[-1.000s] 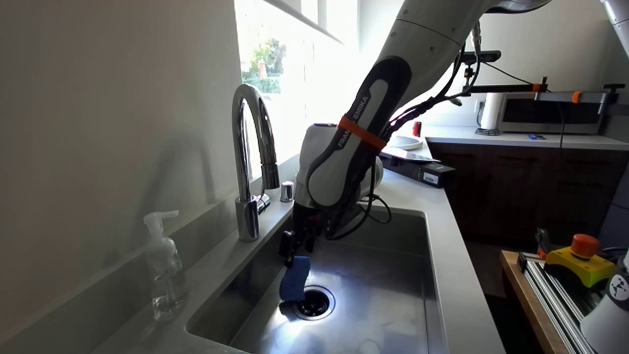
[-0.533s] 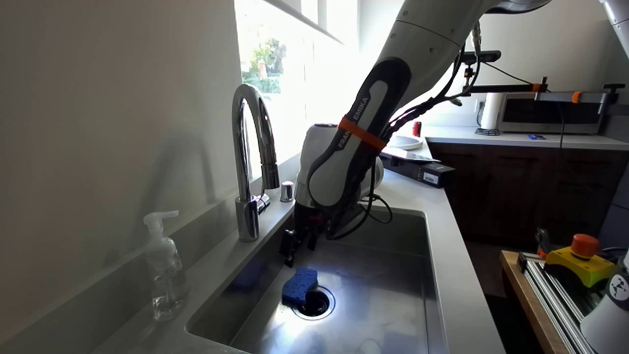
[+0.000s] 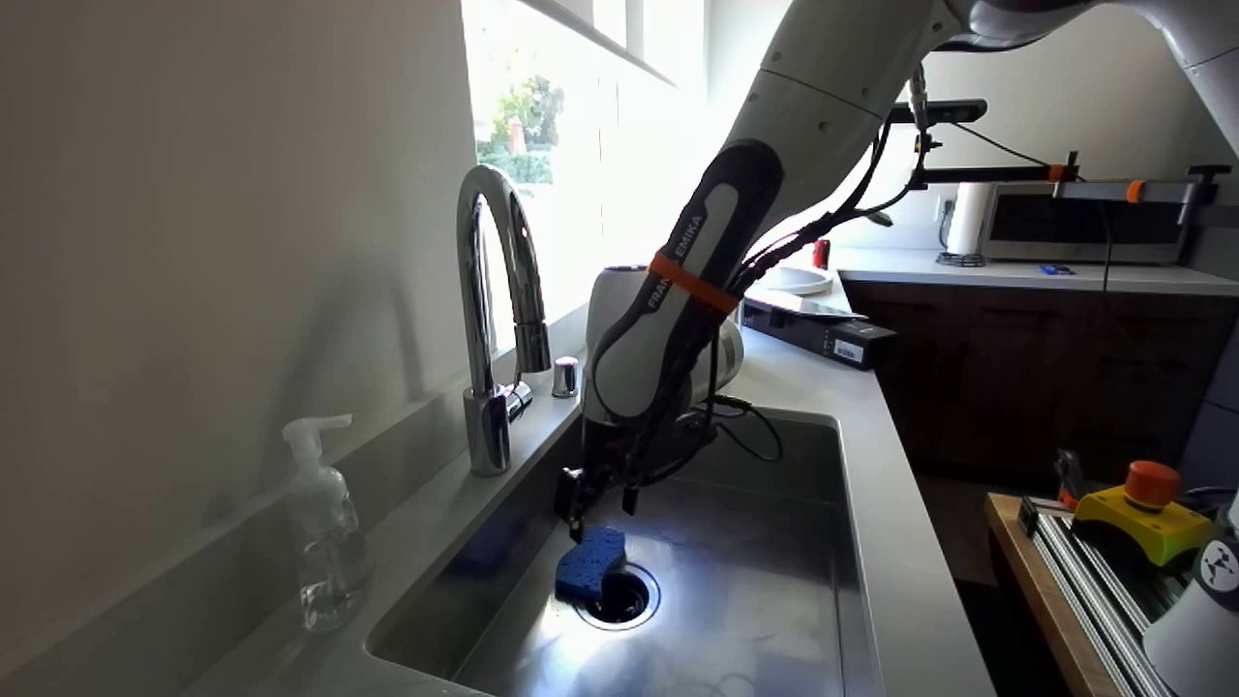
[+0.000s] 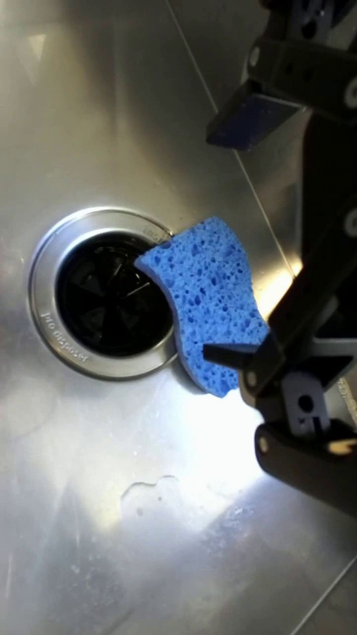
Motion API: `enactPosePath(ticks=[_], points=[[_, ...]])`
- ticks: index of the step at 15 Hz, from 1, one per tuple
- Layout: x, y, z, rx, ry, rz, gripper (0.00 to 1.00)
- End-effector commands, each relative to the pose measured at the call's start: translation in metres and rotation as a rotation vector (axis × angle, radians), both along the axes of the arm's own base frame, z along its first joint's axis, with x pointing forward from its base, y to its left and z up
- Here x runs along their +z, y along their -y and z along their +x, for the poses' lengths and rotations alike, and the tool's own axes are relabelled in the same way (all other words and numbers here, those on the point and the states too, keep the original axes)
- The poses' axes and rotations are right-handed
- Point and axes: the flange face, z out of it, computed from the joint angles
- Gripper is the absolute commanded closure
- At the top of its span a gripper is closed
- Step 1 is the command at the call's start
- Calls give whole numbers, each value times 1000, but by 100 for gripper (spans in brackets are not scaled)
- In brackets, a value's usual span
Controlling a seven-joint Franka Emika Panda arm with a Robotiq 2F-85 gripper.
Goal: Close the tap faucet
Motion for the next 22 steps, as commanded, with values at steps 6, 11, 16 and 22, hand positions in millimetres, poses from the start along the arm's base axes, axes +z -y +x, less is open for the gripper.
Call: enactPosePath(ticks=[6, 11, 16, 22], points=[[-37, 8, 33, -252, -48, -8, 0], [-55, 21, 41, -348, -71, -33, 0], [-72, 29, 52, -398, -101, -31, 0], [-88, 33, 68, -463, -82, -9, 0]])
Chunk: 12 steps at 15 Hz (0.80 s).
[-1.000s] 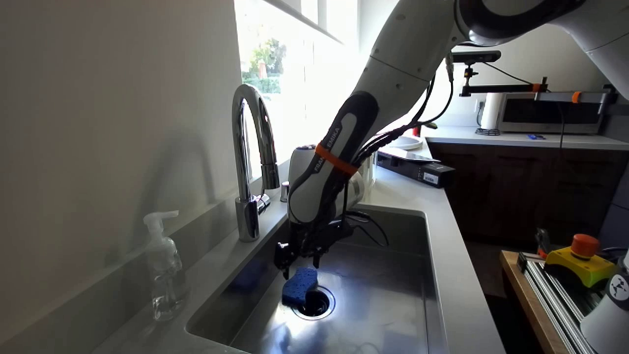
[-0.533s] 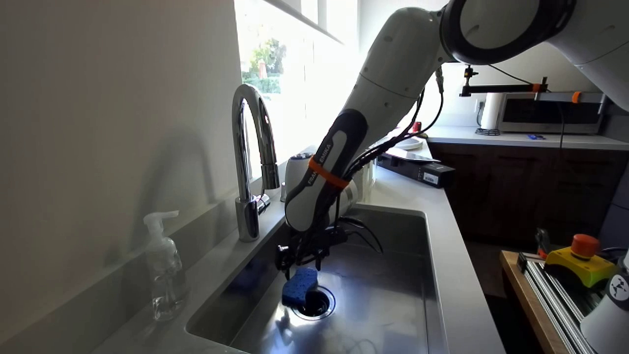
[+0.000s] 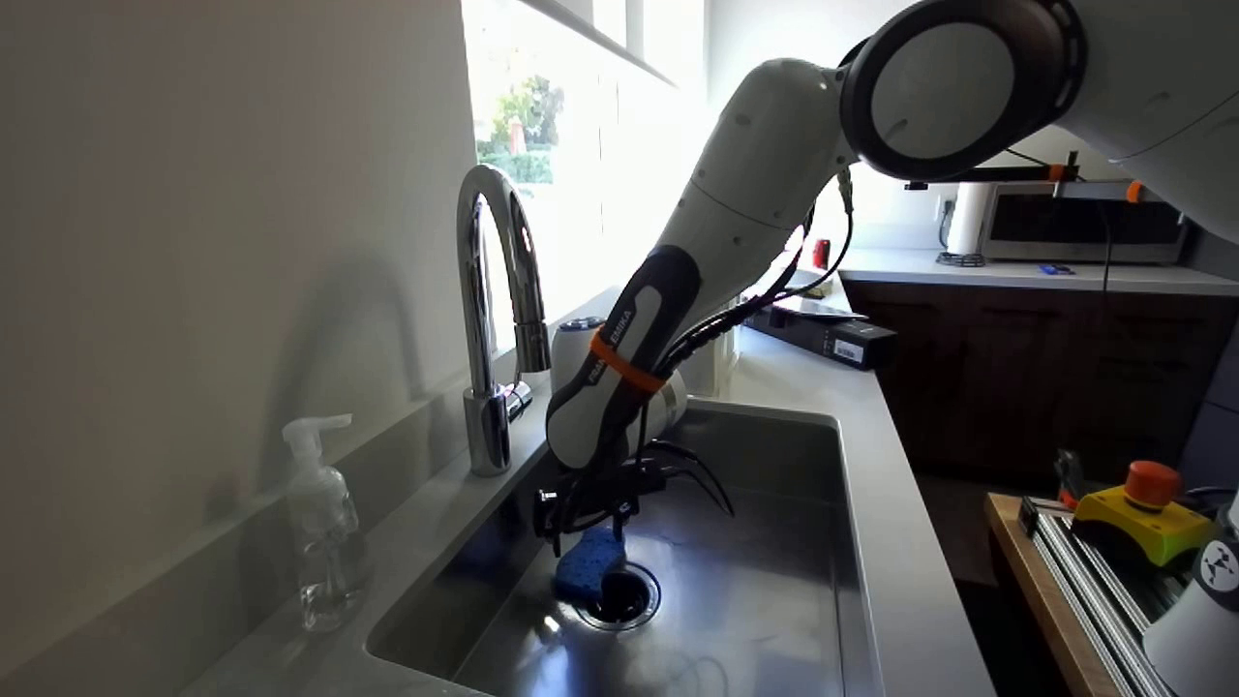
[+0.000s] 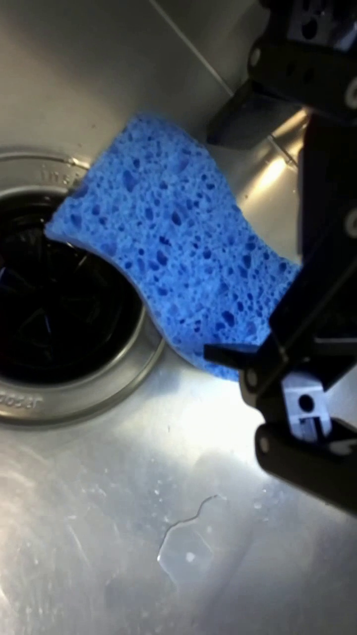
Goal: Close the tap faucet
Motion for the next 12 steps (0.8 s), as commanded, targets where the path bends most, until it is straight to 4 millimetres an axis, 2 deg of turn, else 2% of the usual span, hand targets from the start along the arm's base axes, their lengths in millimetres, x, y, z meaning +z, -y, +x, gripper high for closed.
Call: enactPosePath(ticks=[1, 5, 6, 8, 12], points=[[-16, 0, 12, -58, -10, 19, 0], [-24, 2, 16, -84, -6, 18, 0], [-25, 1, 16, -86, -9, 20, 25], [-24, 1, 18, -87, -7, 16, 34], [-15, -1, 18, -85, -1, 8, 66]])
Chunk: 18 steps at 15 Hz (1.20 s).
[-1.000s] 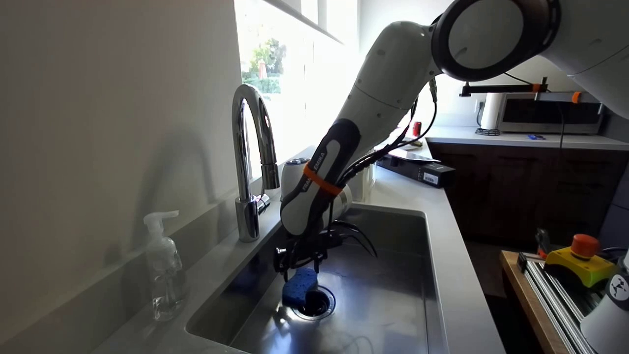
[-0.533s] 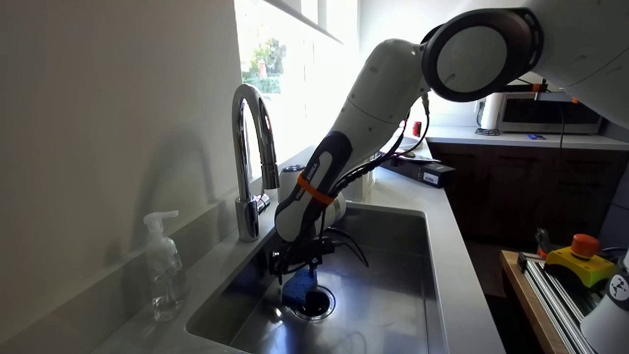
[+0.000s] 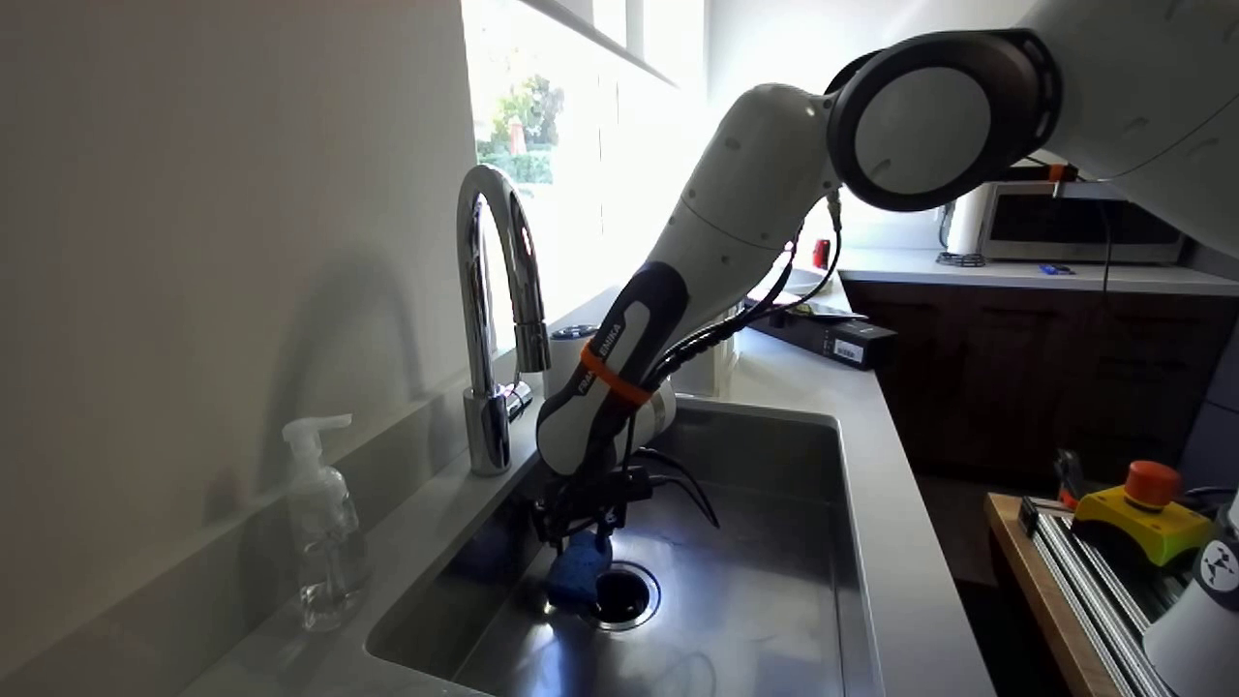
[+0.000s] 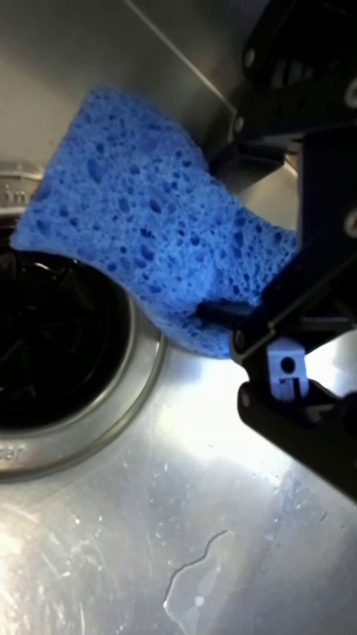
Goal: Close the tap faucet
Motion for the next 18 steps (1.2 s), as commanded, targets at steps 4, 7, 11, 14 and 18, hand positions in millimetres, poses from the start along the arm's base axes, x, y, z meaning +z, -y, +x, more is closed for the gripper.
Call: enactPosePath(ticks=[4, 7, 11, 14, 18], points=[[16, -12, 0, 3, 8, -5, 92], [33, -24, -5, 43, 27, 3, 100], [54, -40, -7, 85, 49, 13, 100], [67, -49, -10, 114, 60, 22, 100], [77, -55, -14, 149, 58, 23, 74]])
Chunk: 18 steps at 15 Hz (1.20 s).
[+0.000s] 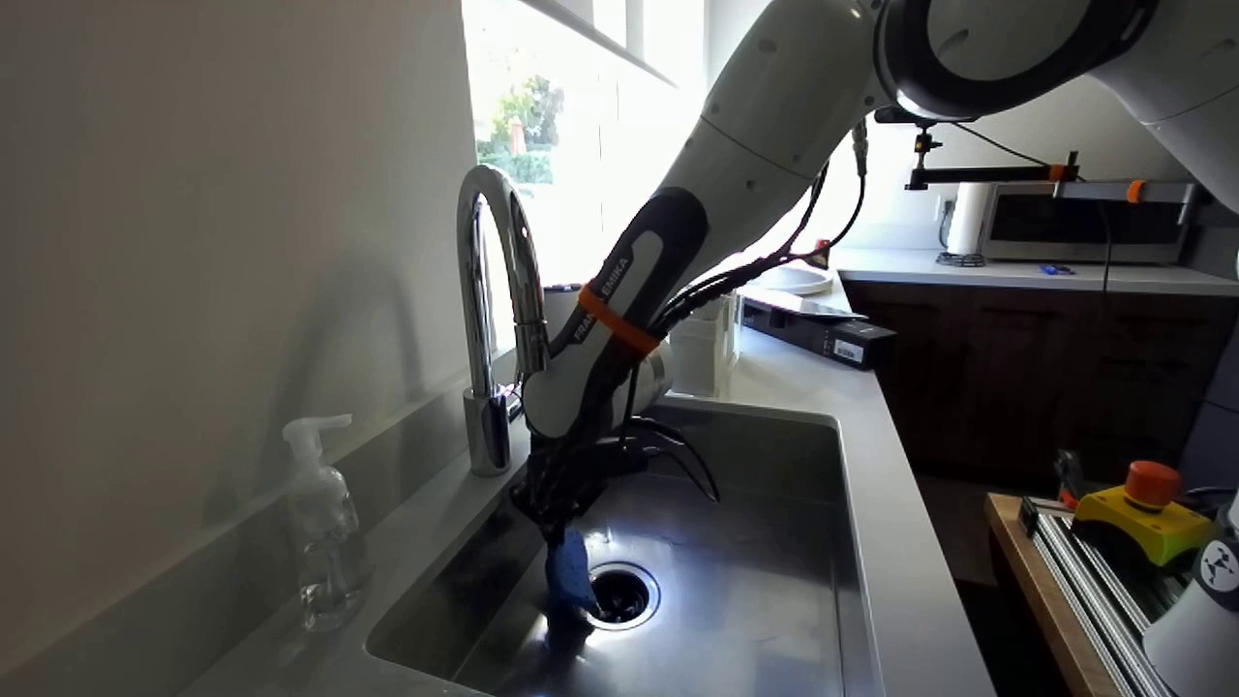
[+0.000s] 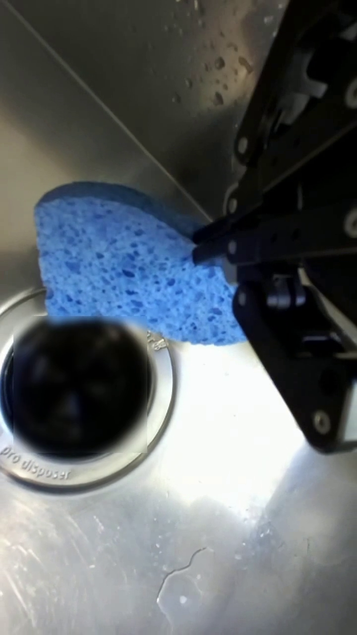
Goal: Close the tap faucet
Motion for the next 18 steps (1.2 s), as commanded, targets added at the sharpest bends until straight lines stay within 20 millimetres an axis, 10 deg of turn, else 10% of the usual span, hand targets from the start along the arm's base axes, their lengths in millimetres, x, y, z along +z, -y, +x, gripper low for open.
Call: enactPosePath(ticks=[1, 11, 18], points=[[10, -9, -9, 49, 11, -5, 71], [-14, -13, -10, 245, -12, -47, 1], [-14, -16, -22, 369, -1, -60, 0]])
